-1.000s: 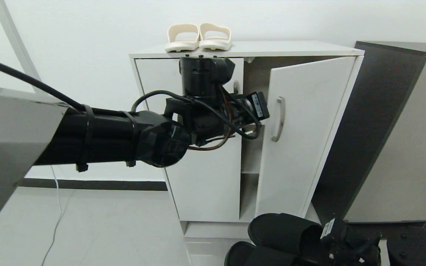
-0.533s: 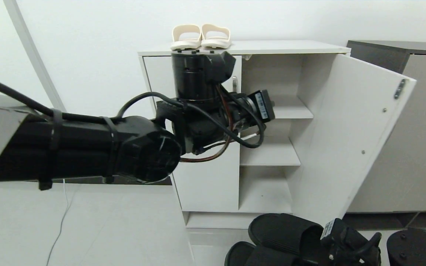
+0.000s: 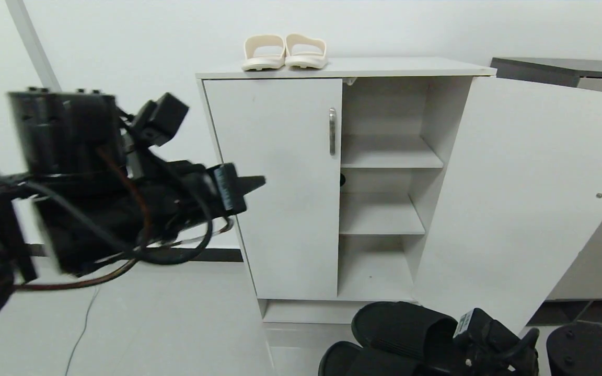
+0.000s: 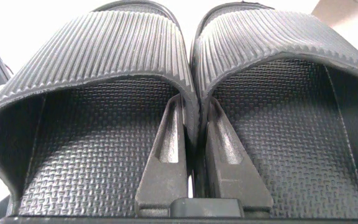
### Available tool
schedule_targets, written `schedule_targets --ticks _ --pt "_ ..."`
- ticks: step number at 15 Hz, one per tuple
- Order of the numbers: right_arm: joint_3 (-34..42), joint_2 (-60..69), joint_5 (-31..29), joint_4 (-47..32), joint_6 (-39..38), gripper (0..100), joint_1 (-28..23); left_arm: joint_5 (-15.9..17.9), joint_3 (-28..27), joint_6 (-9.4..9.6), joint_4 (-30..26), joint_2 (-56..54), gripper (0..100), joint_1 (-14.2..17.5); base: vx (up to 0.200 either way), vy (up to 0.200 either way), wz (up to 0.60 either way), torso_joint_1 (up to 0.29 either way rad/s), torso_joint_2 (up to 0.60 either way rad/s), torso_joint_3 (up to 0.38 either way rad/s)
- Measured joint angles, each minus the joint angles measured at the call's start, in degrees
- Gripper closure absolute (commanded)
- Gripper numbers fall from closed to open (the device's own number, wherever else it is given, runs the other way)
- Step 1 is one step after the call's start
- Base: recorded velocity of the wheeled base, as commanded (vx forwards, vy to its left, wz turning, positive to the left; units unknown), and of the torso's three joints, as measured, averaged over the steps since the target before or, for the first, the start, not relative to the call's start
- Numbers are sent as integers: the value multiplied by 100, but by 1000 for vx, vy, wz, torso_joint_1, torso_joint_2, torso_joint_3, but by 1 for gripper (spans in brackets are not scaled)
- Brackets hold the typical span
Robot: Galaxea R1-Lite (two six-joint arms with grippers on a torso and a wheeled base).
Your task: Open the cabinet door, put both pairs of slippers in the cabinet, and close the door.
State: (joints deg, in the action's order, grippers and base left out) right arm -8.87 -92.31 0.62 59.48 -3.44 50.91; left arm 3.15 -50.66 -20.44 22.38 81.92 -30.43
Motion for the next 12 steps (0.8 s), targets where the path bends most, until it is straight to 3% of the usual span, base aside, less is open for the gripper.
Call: schedule_targets --ticks 3,6,9,12 --pt "-22 9 -2 2 7 100 -17 -447 1324 325 -616 -1613 100 243 0 0 0 0 0 0" --pt "-33 11 -2 2 10 100 -22 -840 2203 457 -1379 -3160 100 439 0 0 0 0 0 0" --pt "-35 -5 4 2 2 100 -22 -1660 2878 600 -1924 -4582 100 560 0 0 0 0 0 0" --pt "-46 -55 9 -2 7 100 -24 -2186 3536 1204 -2483 -5930 100 902 0 0 0 0 0 0"
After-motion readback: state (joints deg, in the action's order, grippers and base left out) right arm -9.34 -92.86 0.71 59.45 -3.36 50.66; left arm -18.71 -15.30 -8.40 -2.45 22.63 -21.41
